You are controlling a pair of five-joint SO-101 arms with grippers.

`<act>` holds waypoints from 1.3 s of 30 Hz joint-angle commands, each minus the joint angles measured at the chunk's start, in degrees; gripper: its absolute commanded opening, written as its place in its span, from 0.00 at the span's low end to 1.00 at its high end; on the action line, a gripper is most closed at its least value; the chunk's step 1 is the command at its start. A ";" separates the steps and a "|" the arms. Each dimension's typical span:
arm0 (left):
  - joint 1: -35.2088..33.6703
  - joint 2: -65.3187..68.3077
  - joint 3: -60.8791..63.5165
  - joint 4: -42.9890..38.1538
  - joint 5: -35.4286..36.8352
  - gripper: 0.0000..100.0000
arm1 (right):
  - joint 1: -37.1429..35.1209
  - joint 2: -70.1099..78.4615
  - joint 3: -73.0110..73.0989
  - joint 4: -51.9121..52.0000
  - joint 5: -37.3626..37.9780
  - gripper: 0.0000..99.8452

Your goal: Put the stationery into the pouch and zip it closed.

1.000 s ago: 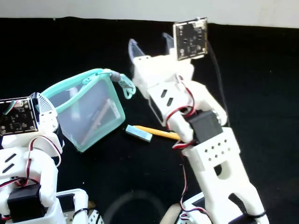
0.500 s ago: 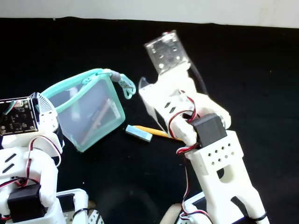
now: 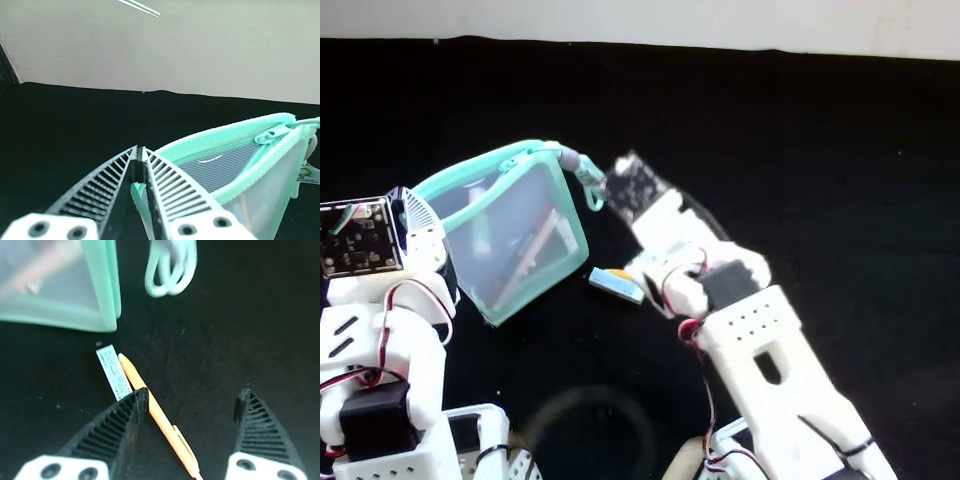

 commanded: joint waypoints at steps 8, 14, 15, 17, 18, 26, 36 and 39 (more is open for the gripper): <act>-4.53 1.89 2.24 -0.18 -0.44 0.01 | -2.42 -0.66 18.77 -27.74 0.79 0.28; -6.37 1.89 2.24 -0.09 -0.44 0.01 | -6.46 -0.48 27.65 -44.26 0.97 0.28; -6.37 1.89 2.24 -0.09 -0.44 0.01 | -6.90 -0.22 28.44 -46.02 0.97 0.28; -6.37 1.89 2.24 0.00 -0.44 0.01 | -7.34 1.98 28.97 -47.69 0.97 0.28; -6.37 1.89 2.24 0.09 -0.44 0.01 | -7.43 3.65 28.00 -47.78 0.97 0.28; -6.37 1.89 2.24 0.18 -0.44 0.01 | -7.16 24.31 14.20 -47.69 3.16 0.28; -6.11 1.89 2.51 0.18 -0.44 0.01 | -7.52 33.98 7.34 -47.43 4.48 0.28; -6.11 1.80 2.51 0.18 -0.44 0.01 | -7.52 33.98 7.52 -47.43 4.48 0.28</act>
